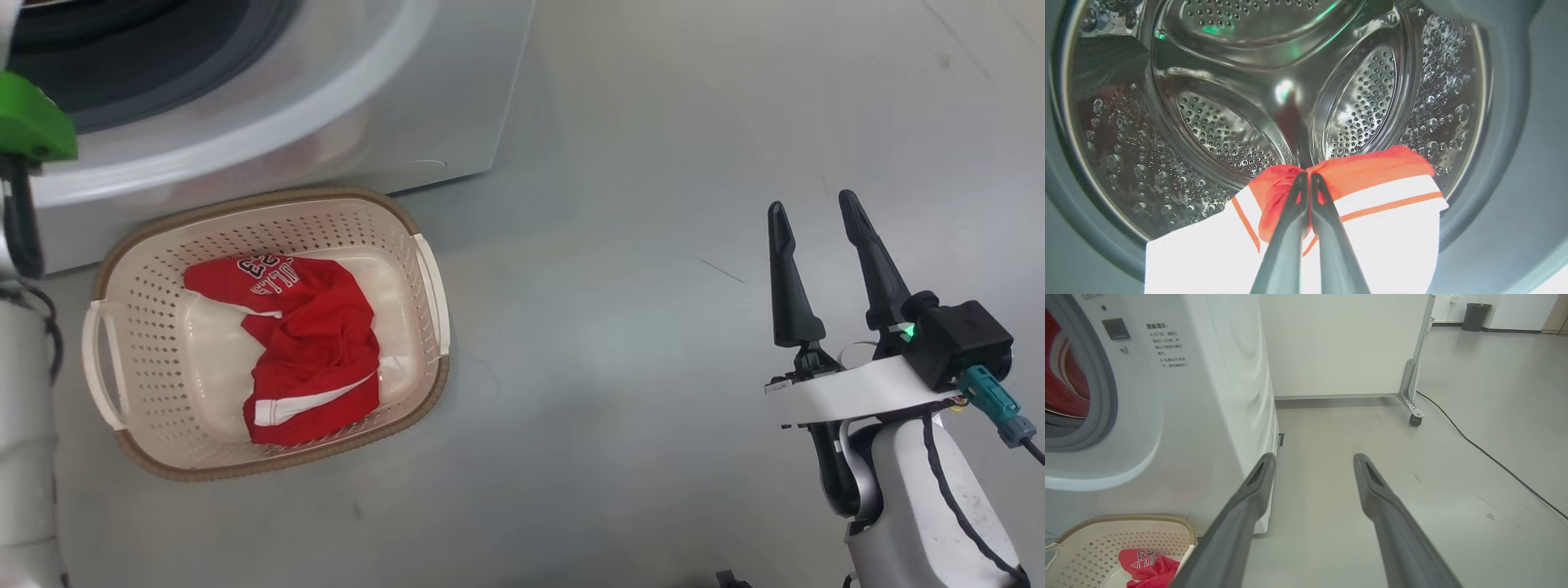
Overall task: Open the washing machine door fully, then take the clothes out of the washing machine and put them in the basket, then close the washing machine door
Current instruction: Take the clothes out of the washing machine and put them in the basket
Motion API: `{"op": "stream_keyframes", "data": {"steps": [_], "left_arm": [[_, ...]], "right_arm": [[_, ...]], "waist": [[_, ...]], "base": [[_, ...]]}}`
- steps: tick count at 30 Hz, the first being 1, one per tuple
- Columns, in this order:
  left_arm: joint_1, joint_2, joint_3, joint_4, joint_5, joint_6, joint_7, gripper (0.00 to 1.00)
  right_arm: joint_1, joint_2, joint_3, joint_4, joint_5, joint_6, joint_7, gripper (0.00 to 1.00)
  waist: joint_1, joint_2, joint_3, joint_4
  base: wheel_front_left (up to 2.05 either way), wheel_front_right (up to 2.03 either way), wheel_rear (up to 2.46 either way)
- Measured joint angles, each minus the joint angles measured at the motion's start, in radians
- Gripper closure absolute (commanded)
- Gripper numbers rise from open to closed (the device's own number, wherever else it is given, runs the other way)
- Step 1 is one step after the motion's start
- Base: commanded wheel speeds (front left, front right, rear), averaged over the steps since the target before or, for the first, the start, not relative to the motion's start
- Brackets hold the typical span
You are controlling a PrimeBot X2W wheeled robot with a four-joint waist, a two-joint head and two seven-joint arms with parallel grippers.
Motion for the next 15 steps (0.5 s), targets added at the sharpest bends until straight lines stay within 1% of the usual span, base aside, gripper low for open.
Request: {"op": "stream_keyframes", "data": {"steps": [4,6,12,15], "left_arm": [[0.074,-0.037,-0.010,-0.032,0.000,0.001,-0.059,1.00],[0.115,-0.050,-0.013,-0.048,-0.001,0.010,-0.088,1.00],[0.233,-0.103,-0.029,-0.101,-0.002,0.018,-0.161,1.00],[0.278,-0.126,-0.034,-0.130,-0.005,0.019,-0.166,1.00]], "right_arm": [[0.019,-0.007,0.000,0.005,-0.009,0.001,0.000,0.00],[0.029,-0.010,0.001,0.012,-0.011,0.009,0.000,0.00],[0.060,-0.013,0.003,0.019,-0.018,0.009,0.000,0.00],[0.074,-0.018,0.003,0.021,-0.026,0.010,0.000,0.00]], "waist": [[0.0000,0.0000,-0.034,0.020],[0.0000,0.0000,-0.052,0.030],[0.0000,0.0000,-0.110,0.063],[0.0000,0.0000,-0.140,0.079]], "base": [[0.00,0.00,0.00],[0.00,0.00,0.00],[0.00,0.00,0.00],[0.00,0.00,0.00]]}}
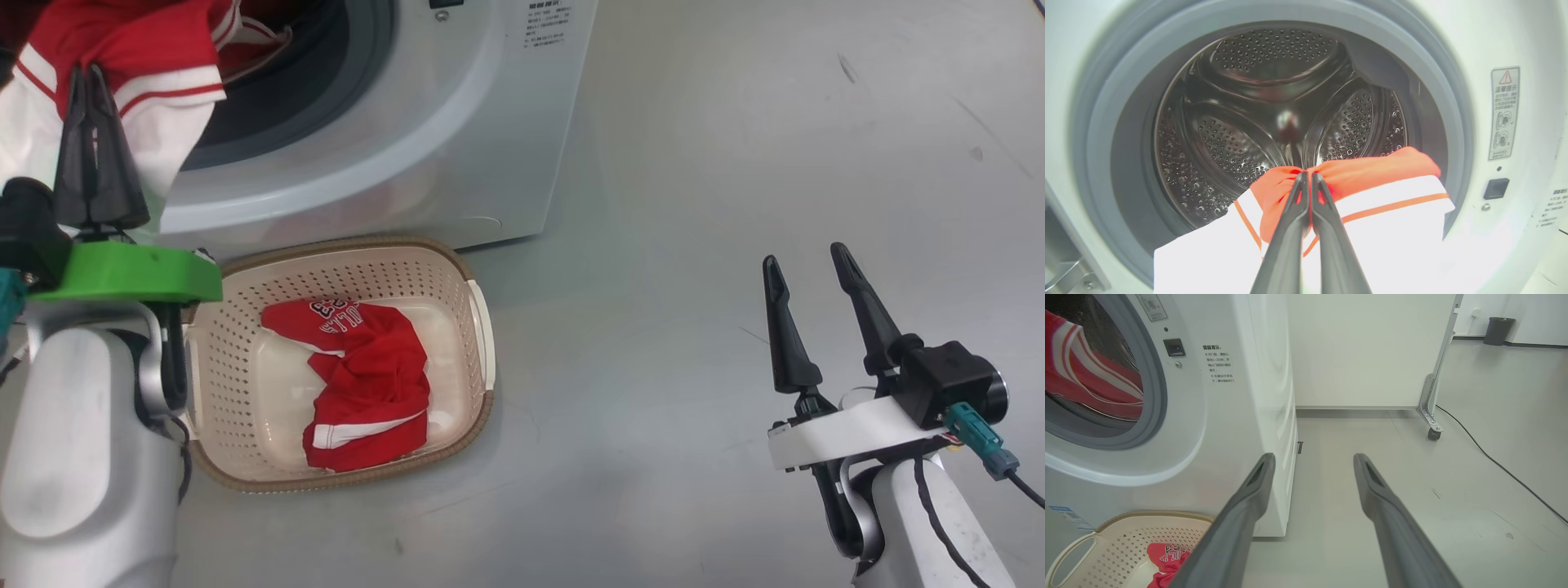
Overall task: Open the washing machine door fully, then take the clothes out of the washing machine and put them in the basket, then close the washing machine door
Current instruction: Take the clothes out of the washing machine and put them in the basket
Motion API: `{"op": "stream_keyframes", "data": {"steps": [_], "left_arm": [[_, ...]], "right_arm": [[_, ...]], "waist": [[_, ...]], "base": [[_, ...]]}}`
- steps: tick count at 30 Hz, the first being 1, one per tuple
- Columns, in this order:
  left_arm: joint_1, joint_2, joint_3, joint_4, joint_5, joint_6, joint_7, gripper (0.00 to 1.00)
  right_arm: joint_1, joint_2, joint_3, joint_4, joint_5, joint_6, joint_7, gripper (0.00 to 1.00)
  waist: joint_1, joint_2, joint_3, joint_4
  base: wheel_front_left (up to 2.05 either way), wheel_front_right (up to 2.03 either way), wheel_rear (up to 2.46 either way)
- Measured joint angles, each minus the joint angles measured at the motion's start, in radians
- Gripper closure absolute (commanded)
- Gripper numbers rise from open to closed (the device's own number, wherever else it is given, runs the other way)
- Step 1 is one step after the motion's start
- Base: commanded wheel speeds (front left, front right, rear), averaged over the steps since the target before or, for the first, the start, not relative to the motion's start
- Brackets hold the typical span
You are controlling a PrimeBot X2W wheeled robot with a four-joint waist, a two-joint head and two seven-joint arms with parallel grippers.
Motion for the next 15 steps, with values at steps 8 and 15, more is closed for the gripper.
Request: {"op": "stream_keyframes", "data": {"steps": [8,15], "left_arm": [[0.088,-0.035,-0.032,-0.101,0.002,0.008,-0.010,1.00],[0.156,-0.039,-0.072,-0.157,0.011,0.008,-0.010,1.00]], "right_arm": [[0.055,-0.006,-0.002,0.010,-0.008,0.000,0.000,0.00],[0.078,-0.010,0.004,0.003,-0.009,0.000,0.000,0.00]], "waist": [[0.0000,0.0000,-0.075,0.050],[-0.0001,0.0000,-0.113,0.095]], "base": [[0.00,0.00,0.00],[0.00,0.00,0.00]]}}
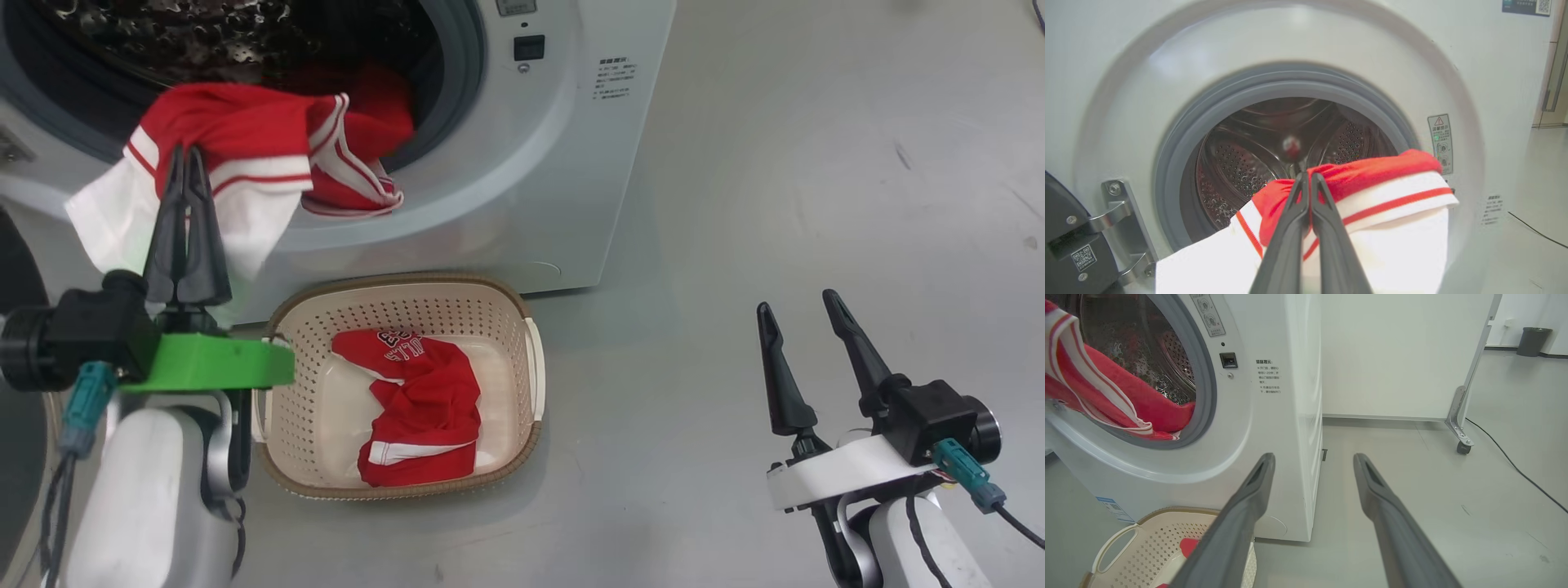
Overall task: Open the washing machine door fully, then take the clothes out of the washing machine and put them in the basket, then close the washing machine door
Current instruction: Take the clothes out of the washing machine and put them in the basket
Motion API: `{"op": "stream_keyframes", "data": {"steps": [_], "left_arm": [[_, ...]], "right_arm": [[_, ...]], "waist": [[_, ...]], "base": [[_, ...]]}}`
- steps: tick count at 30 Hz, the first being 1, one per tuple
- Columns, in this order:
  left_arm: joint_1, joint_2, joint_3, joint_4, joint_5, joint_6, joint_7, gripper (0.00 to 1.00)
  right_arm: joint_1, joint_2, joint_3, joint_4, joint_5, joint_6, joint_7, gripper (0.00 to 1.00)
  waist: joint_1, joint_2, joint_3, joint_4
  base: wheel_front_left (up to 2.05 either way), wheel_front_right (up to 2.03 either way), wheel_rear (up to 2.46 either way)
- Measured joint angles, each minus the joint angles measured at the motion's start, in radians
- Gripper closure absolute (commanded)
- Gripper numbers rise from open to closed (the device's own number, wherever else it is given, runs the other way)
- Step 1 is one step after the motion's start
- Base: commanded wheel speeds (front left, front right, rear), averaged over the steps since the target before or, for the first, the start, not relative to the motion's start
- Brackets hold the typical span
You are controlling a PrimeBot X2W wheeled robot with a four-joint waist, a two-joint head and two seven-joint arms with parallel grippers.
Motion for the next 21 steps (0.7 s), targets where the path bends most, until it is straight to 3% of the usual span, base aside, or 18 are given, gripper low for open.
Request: {"op": "stream_keyframes", "data": {"steps": [9,21], "left_arm": [[0.146,-0.026,-0.043,0.061,-0.041,0.000,0.029,1.00],[0.177,-0.032,-0.079,0.242,-0.094,-0.002,0.077,1.00]], "right_arm": [[0.003,0.002,0.022,-0.018,-0.009,0.008,0.000,0.00],[-0.003,0.003,0.038,-0.045,-0.009,0.009,0.000,0.00]], "waist": [[0.0000,0.0000,-0.002,0.017],[0.0000,0.0000,0.062,-0.015]], "base": [[0.00,0.00,0.00],[0.00,0.00,0.00]]}}
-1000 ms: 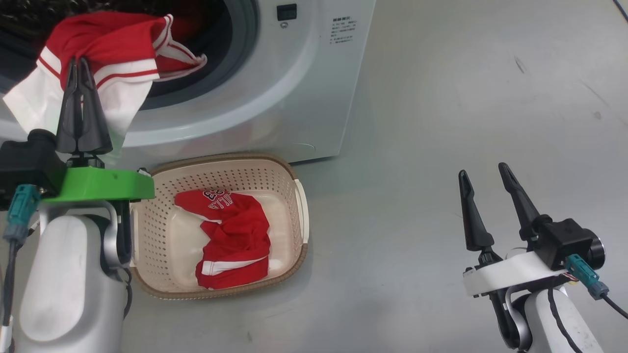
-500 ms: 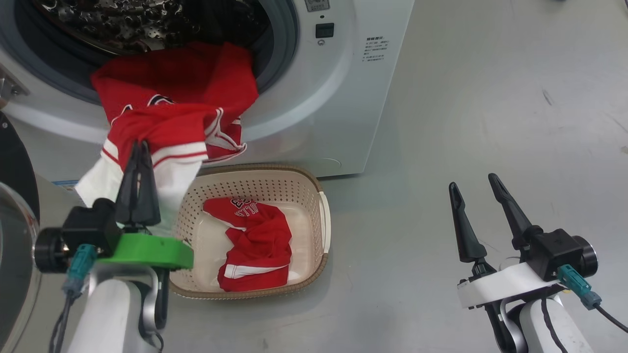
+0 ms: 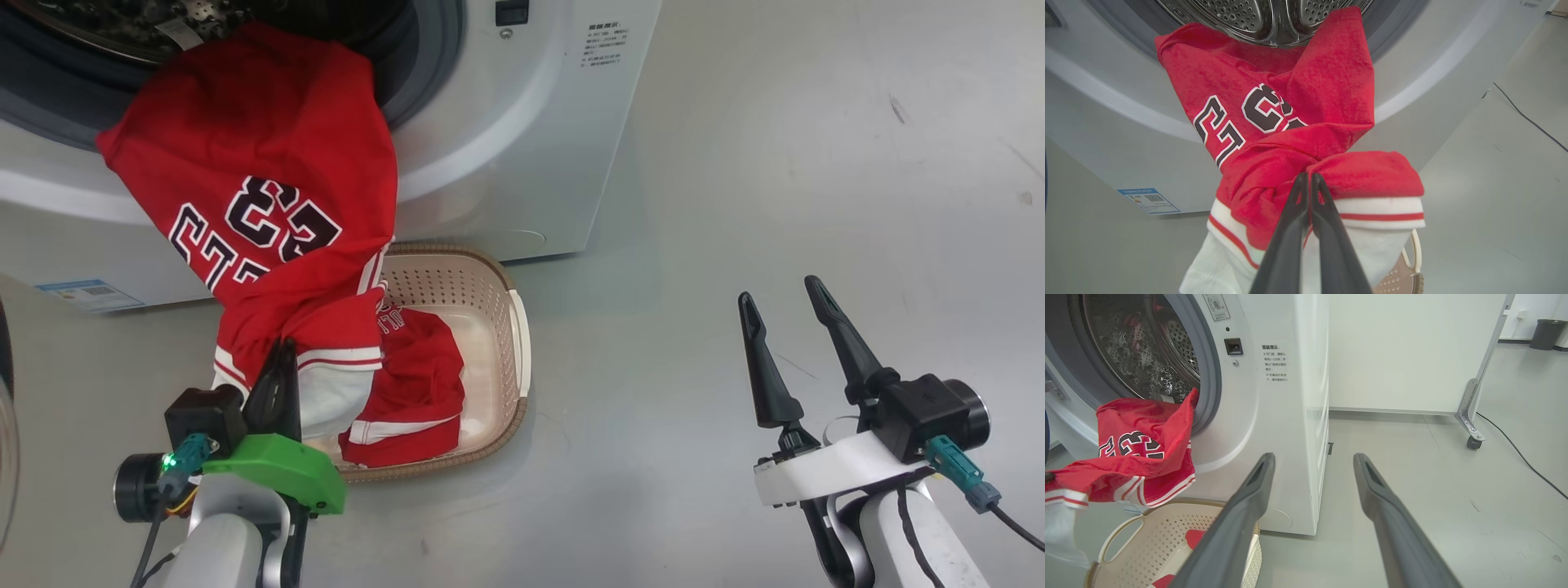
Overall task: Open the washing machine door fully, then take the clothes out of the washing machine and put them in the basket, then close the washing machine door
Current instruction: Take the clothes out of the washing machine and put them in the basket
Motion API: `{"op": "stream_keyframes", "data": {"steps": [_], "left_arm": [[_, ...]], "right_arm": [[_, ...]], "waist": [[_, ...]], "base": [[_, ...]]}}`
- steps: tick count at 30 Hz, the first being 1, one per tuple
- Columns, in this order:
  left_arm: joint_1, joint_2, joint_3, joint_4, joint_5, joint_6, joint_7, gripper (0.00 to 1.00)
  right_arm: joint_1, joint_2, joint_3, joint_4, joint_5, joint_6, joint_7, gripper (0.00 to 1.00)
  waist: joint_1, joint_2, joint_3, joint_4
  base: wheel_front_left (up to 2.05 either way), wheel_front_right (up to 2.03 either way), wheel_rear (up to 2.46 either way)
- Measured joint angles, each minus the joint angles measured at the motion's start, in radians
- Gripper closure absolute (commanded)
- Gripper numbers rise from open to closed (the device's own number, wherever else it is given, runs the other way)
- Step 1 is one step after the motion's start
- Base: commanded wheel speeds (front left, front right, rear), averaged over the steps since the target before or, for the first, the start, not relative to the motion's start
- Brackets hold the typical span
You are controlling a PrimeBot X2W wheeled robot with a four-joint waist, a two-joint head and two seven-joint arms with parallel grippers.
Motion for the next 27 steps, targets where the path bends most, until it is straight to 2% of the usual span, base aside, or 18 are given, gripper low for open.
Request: {"op": "stream_keyframes", "data": {"steps": [11,27], "left_arm": [[-0.129,-0.005,-0.012,0.177,-0.041,-0.008,0.030,1.00],[-0.351,-0.008,0.037,0.421,-0.072,-0.008,0.045,1.00]], "right_arm": [[-0.045,0.003,0.009,-0.033,0.000,0.008,0.000,0.00],[-0.143,0.009,0.022,-0.063,0.014,0.017,0.000,0.00]], "waist": [[0.0000,0.0000,0.095,-0.040],[0.0000,0.0000,0.266,-0.123]], "base": [[0.00,0.00,0.00],[0.00,0.00,0.00]]}}
